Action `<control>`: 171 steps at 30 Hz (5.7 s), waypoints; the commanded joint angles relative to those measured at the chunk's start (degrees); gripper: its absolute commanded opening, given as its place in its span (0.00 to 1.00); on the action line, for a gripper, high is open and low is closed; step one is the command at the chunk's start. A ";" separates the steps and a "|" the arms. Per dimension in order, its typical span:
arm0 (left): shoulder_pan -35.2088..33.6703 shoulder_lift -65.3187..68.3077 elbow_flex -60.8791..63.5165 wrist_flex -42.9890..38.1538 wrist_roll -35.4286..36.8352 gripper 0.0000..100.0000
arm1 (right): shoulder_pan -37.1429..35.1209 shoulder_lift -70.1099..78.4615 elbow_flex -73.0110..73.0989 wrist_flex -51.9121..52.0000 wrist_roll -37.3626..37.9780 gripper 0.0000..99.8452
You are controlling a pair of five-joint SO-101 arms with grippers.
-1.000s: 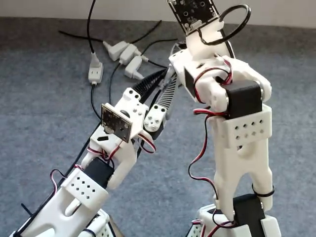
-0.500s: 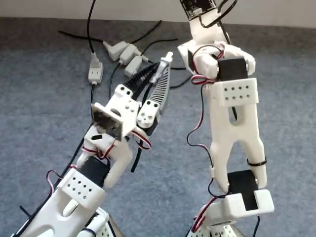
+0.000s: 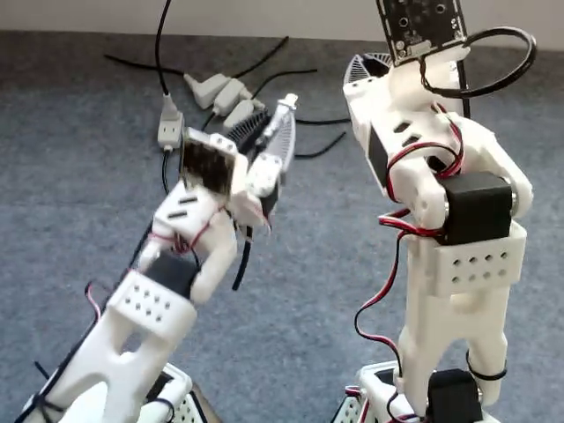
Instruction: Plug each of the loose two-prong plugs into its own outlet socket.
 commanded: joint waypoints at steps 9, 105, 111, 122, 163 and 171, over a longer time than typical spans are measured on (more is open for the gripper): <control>-4.88 40.13 -56.04 56.44 21.36 0.01 | 2.77 -1.80 -0.66 -1.10 -5.80 0.01; -7.87 71.34 -76.26 74.81 66.46 0.01 | 11.30 23.08 -28.79 9.45 -14.33 0.01; -8.22 71.34 -79.78 82.90 66.73 0.01 | 11.21 23.25 -28.79 9.45 -14.33 0.01; -8.66 72.04 -78.02 83.34 66.81 0.01 | 11.12 23.34 -28.70 9.36 -14.33 0.01; -8.66 84.62 -77.05 80.88 62.77 0.01 | 11.30 23.25 -28.70 9.45 -14.33 0.01; -8.66 85.05 -81.36 87.65 53.36 0.03 | 11.30 23.08 -28.79 9.45 -14.33 0.01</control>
